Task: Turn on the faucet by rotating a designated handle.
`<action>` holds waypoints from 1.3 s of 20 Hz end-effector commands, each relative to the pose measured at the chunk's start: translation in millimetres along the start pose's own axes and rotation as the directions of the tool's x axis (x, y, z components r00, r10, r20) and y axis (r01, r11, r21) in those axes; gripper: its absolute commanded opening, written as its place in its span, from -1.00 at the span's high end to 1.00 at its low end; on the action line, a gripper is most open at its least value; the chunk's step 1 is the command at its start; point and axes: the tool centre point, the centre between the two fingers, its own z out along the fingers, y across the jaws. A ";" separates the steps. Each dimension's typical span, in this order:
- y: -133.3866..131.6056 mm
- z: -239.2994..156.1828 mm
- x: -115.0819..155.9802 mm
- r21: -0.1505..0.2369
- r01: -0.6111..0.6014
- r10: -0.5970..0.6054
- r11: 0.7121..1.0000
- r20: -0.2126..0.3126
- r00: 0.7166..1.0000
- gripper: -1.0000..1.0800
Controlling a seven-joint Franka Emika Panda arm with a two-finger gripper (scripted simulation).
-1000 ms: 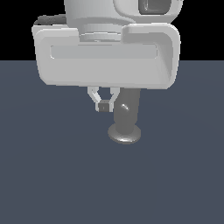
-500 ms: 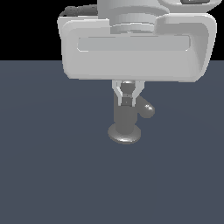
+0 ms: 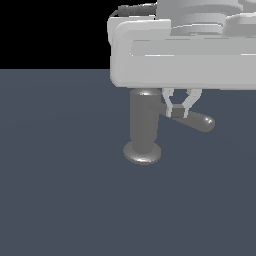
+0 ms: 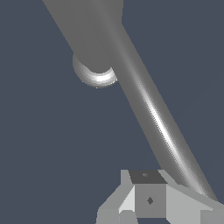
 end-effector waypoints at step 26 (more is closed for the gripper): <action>77.3 1.5 48.3 -0.005 0.010 -0.010 1.000 -0.002 1.000 1.00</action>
